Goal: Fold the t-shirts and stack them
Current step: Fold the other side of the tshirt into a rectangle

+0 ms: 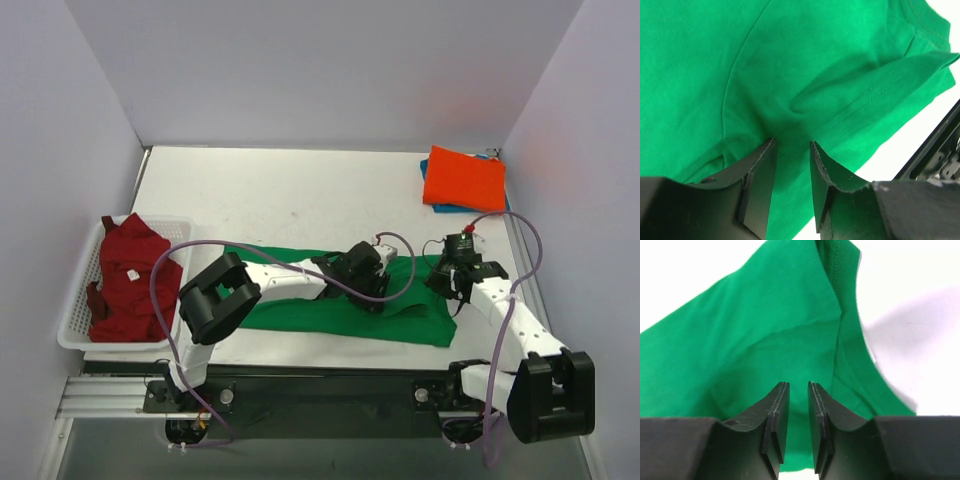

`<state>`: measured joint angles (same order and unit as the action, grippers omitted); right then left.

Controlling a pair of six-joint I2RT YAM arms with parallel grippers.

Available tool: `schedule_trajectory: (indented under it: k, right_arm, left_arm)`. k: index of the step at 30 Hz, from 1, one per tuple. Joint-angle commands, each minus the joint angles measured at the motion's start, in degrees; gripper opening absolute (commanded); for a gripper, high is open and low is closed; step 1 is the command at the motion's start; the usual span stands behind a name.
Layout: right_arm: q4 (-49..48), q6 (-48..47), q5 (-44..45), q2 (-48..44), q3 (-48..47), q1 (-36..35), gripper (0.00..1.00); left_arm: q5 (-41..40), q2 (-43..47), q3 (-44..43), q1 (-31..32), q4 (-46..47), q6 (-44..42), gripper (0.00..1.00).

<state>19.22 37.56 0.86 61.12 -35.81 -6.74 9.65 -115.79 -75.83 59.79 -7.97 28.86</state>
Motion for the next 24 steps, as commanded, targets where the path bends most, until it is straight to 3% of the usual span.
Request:
schedule_trajectory:
  k: [1, 6, 13, 24]
  right_arm:
    - [-2.3, -2.1, -0.3, 5.3, -1.6, 0.8, 0.22]
    - [-4.7, -0.9, -5.9, 4.2, 2.5, 0.0, 0.18]
    - [-4.6, 2.7, -9.3, -8.5, 11.5, -3.2, 0.19]
    - [-7.0, 11.4, -6.8, -8.7, 20.3, -8.8, 0.17]
  left_arm:
    - [-0.6, 4.6, 2.4, -0.1, 0.3, -1.5, 0.43]
    - [-3.1, 8.1, 4.0, -0.4, -1.0, -1.6, 0.43]
    - [-3.6, 8.0, -0.2, -2.3, -3.3, -1.2, 0.43]
    - [-2.1, 5.5, -7.3, -4.6, -7.0, -1.0, 0.43]
